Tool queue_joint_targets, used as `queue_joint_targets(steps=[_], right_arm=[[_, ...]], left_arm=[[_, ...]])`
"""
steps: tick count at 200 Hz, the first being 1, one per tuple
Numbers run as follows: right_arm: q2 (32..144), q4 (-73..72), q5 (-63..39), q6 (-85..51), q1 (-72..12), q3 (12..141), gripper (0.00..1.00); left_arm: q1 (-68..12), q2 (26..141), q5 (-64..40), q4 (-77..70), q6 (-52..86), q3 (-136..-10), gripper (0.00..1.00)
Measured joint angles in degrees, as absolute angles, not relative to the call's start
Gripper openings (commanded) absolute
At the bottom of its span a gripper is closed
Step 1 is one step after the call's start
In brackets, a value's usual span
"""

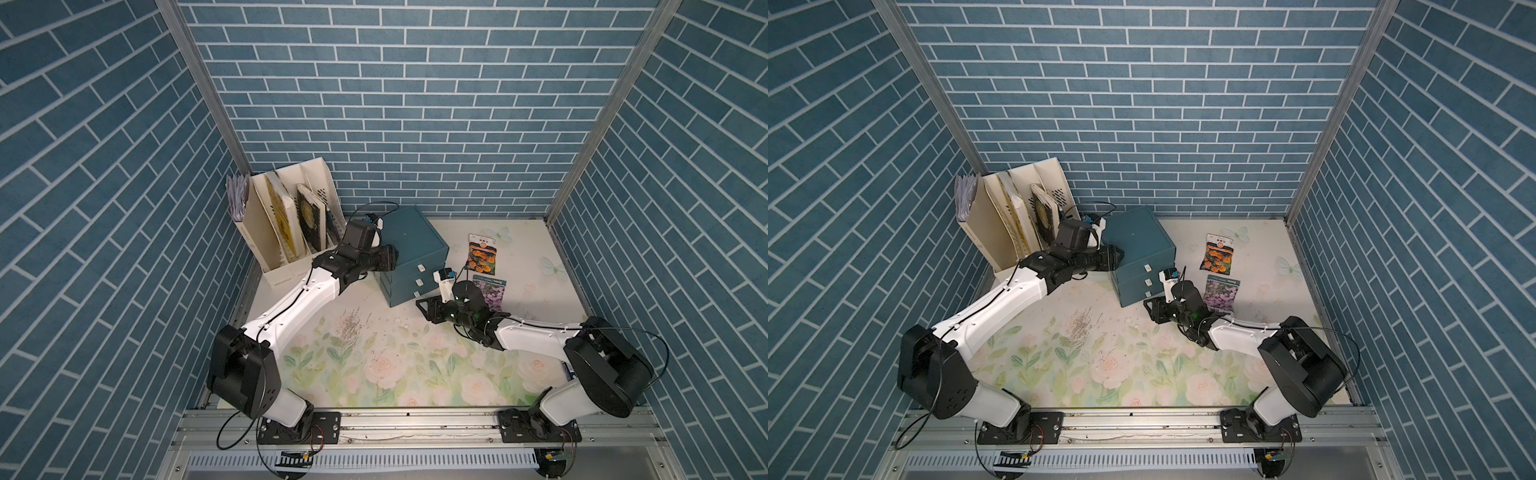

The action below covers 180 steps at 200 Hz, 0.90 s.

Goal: Take the seed bags out of the drawer
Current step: Close the drawer in the storage box, then open the drawer in the storage box.

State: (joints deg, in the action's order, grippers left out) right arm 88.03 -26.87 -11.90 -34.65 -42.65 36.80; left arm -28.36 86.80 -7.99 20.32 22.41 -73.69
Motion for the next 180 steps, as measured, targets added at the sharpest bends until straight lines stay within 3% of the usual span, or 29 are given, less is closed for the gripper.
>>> queue_joint_targets(steps=[74,180], right_arm=[[95.72,-37.06,-19.09,-43.79,-40.10,36.77,0.44],[100.82,-41.76,-19.75,-49.34,-37.91,39.05,0.38]], left_arm=[[-28.36,86.80,-7.99,20.32,22.39,-73.69,0.64],[-28.36,86.85,-8.01,20.29,22.22,-73.69,0.64]])
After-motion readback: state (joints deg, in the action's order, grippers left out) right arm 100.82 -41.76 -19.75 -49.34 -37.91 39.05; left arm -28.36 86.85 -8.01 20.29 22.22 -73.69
